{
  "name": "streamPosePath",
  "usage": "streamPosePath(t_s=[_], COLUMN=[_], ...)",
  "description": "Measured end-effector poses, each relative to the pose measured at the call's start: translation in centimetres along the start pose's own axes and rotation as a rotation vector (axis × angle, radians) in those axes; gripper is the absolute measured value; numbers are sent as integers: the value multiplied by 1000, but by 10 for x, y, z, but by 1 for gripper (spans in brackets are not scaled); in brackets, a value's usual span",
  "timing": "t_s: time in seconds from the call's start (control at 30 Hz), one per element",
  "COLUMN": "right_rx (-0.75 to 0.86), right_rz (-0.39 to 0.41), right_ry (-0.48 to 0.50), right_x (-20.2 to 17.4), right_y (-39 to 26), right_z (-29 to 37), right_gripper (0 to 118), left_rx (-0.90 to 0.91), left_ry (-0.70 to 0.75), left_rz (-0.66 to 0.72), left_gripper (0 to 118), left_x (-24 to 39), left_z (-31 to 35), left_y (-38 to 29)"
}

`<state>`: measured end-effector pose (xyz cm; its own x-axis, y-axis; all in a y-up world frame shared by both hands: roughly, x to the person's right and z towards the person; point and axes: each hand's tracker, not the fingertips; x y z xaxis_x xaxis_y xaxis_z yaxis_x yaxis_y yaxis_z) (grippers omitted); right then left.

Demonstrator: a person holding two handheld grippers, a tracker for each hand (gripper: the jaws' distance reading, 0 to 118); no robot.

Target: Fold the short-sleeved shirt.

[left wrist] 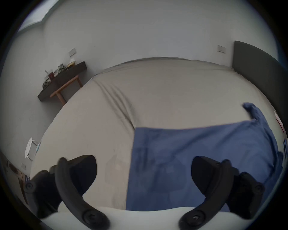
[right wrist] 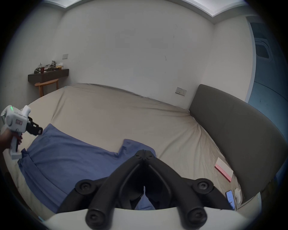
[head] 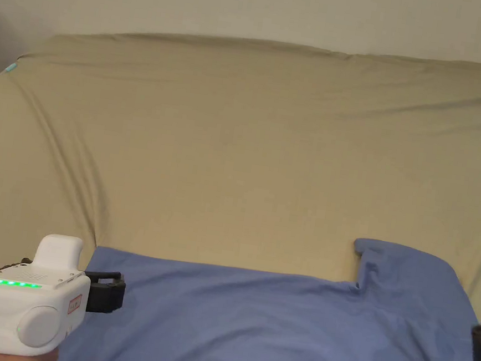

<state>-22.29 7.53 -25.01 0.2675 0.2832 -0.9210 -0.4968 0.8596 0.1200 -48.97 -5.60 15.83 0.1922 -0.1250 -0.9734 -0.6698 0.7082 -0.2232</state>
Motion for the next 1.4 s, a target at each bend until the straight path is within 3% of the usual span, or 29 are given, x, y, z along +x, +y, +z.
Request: streamPosePath(t_s=[0.2,0.27,0.33,0.37,0.4,0.43,0.5,0.63,0.73,0.87,0.9,1.0,1.1,1.2,1.27,1.3,1.4], right_rx=[-79,-93,-105,-113,-121,-128,-134,-141,-134,-157,-171,-301,-475,-621,-683,-699,-671], right_rz=[-6,-24,-24,-22,-21,-20,-16,-42,-55,-128,-132,-148,-184,-121,-183,-247,-212], right_ry=[-67,-76,-89,-90,-86,-82,-80,-59,-49,15,18,51,79,0,27,34,106], right_x=[20,23,23,24,24,23,23,28,32,44,48,55,60,61,66,64,55], right_y=[-18,-21,-23,-24,-25,-25,-24,-16,-5,5,4,-6,-32,-65,-81,-87,-91], right_z=[-14,-14,-17,-18,-20,-21,-23,-30,-35,-59,-72,-118,-174,-220,-237,-238,-234], right_gripper=[0,0,0,0,0,0,0,0,0,0,15,80,108,107,104,94,50], left_rx=[-79,-115,-122,-133,-94,-85,-96,-46,43,157,184,233,239,230,224,222,221], left_ry=[25,15,20,20,-72,-38,-111,-31,-45,-59,-52,-54,-59,-71,-68,-65,-65], left_rz=[81,106,87,70,111,108,61,-91,-59,-87,-103,-130,-142,-142,-153,-163,-159], left_gripper=[117,112,75,67,56,42,2,2,2,2,2,2,2,2,2,2,2], left_x=[-9,-3,4,7,10,13,20,42,36,31,32,32,33,28,27,27,22], left_z=[-67,-73,-81,-85,-77,-73,-64,-41,-5,42,55,79,93,94,95,95,92], left_y=[32,29,24,20,17,17,23,28,36,40,40,37,32,25,21,19,12])
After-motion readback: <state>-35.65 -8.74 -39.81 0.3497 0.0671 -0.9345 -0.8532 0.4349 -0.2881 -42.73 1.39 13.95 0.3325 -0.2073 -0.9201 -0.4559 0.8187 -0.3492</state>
